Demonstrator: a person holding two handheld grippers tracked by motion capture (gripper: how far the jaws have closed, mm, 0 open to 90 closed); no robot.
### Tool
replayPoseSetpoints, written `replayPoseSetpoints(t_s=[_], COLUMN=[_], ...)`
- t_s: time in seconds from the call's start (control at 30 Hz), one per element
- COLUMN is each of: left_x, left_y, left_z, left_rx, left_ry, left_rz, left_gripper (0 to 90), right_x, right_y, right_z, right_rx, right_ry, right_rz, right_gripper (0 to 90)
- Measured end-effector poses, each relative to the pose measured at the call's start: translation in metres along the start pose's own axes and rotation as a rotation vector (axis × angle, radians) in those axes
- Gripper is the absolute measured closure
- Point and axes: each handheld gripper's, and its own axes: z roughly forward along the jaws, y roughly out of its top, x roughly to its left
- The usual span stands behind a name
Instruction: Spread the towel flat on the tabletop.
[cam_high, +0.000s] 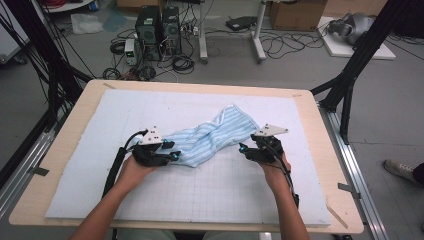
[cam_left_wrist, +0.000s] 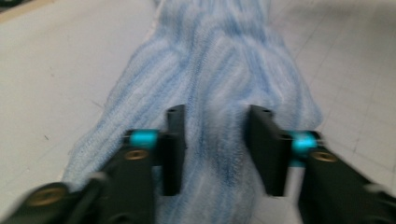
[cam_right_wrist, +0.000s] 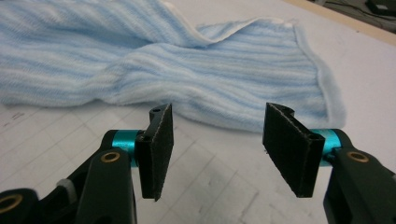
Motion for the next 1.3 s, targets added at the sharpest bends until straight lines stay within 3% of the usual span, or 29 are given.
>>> replayPoseSetpoints(t_s=[0.03,0.1,0.13,0.17,0.2,0.23,0.3,0.47,0.73,0.87,0.97,1.07,1.2,1.3], left_x=[0.0,0.0,0.001,0.004,0.004,0.008,0.011,0.023,0.041,0.046,0.048,0.05,0.051,0.05], left_y=[0.0,0.001,0.001,0.003,0.003,0.005,0.009,0.02,0.03,0.03,0.028,0.027,0.026,0.026], left_z=[0.001,0.002,0.002,-0.001,-0.001,-0.006,-0.013,-0.02,-0.014,-0.011,-0.01,-0.011,-0.014,-0.018], left_rx=[0.006,0.008,0.002,-0.036,-0.036,-0.11,-0.178,-0.257,-0.265,-0.254,-0.247,-0.251,-0.248,-0.249], left_ry=[0.011,0.017,0.017,0.013,0.013,-0.005,-0.021,0.026,0.082,0.096,0.103,0.107,0.1,0.089], left_rz=[0.014,0.01,0.002,-0.034,-0.034,-0.084,-0.114,-0.155,-0.205,-0.211,-0.223,-0.225,-0.228,-0.222], left_gripper=[80.0,85.4,86.0,86.4,86.6,86.7,86.8,86.7,86.7,86.7,86.7,86.7,86.7,86.6], right_x=[0.001,0.003,0.004,0.005,0.005,0.007,0.009,0.02,0.045,0.052,0.057,0.061,0.058,0.053], right_y=[-0.002,-0.005,-0.006,-0.007,-0.007,-0.008,-0.008,-0.004,0.003,0.007,0.015,0.024,0.033,0.034], right_z=[0.001,0.002,0.003,0.005,0.005,0.007,0.009,0.014,0.035,0.053,0.07,0.087,0.095,0.093], right_rx=[-0.003,-0.003,-0.002,-0.007,-0.007,0.001,0.008,-0.007,0.012,0.016,0.03,0.073,0.095,0.103], right_ry=[0.002,0.011,0.015,0.02,0.02,0.034,0.049,0.106,0.201,0.185,0.124,0.05,0.027,0.08], right_rz=[0.001,0.01,0.011,0.011,0.011,0.009,-0.001,-0.027,-0.092,-0.068,-0.065,-0.087,-0.09,-0.075], right_gripper=[42.7,42.9,43.3,44.1,44.1,45.4,47.8,55.2,53.6,43.8,43.9,55.1,83.2,86.1])
